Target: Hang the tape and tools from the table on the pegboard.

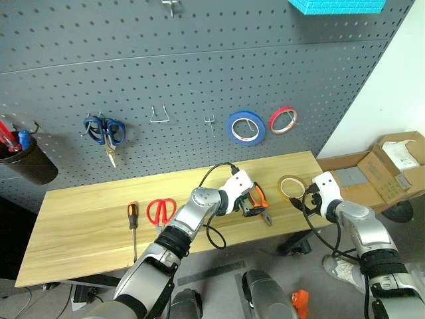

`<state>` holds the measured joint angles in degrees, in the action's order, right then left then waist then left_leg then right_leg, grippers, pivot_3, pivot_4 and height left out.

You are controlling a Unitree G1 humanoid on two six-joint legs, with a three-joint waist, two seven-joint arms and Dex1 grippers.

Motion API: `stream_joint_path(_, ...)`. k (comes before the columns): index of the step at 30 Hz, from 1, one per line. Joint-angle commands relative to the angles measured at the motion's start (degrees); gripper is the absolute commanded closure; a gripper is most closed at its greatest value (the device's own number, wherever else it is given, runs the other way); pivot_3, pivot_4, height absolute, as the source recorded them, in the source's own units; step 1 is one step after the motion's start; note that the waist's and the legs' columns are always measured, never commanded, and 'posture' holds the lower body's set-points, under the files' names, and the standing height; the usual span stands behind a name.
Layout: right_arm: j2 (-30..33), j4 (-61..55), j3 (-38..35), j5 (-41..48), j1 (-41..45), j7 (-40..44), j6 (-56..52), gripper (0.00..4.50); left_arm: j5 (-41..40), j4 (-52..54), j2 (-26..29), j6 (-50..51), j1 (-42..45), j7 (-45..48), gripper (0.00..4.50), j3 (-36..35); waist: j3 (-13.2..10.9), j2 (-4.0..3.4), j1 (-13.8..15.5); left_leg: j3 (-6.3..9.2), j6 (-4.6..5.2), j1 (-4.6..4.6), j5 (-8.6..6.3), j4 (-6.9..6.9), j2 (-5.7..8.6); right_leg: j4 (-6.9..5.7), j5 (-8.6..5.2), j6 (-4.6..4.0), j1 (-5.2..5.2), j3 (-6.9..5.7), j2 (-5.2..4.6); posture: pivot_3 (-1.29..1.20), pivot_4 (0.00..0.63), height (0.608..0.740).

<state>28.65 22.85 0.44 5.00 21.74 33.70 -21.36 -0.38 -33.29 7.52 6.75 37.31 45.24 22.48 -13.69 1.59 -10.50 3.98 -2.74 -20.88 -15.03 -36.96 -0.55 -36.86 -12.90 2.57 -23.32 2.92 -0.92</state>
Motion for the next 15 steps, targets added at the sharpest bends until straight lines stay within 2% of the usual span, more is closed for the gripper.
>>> stream_joint_path(1, -0.5, 2.2, 0.4, -0.3, 2.9, 1.2, 2.4, 0.0, 0.6, -2.1, -0.1, -3.1, 1.6, 1.1, 0.03, -1.1, -0.9, 0.08, -0.3, -0.03, 0.0, -0.02, 0.0, 0.0, 0.03, -0.01, 0.0, 0.02, -0.02, 0.05, -0.02, -0.24, 0.286, 0.74)
stream_joint_path(9, -4.4, 14.8, 3.4, -2.4, 8.8, 3.3, 10.0, 0.0, 0.7, -1.0, 1.7, -2.5, -0.1, 2.4, 0.03, -2.2, -2.4, 0.27, -0.5, -0.43, 0.05, -0.01, -0.03, 0.0, 0.04, -0.04, 0.05, 0.21, -0.24, 0.55, -0.02, -0.21, 0.298, 0.74)
stream_joint_path(15, -5.3, 30.9, 3.5, -4.7, 15.5, 2.7, 17.2, 0.0, 0.5, 3.8, 2.7, 0.5, -2.1, 2.5, 0.03, -2.8, -3.0, 0.36, -0.2, -0.77, 0.07, -0.05, -0.04, -0.03, 0.11, -0.03, 0.17, 0.41, -0.52, 0.92, -0.1, -0.16, 0.308, 0.74)
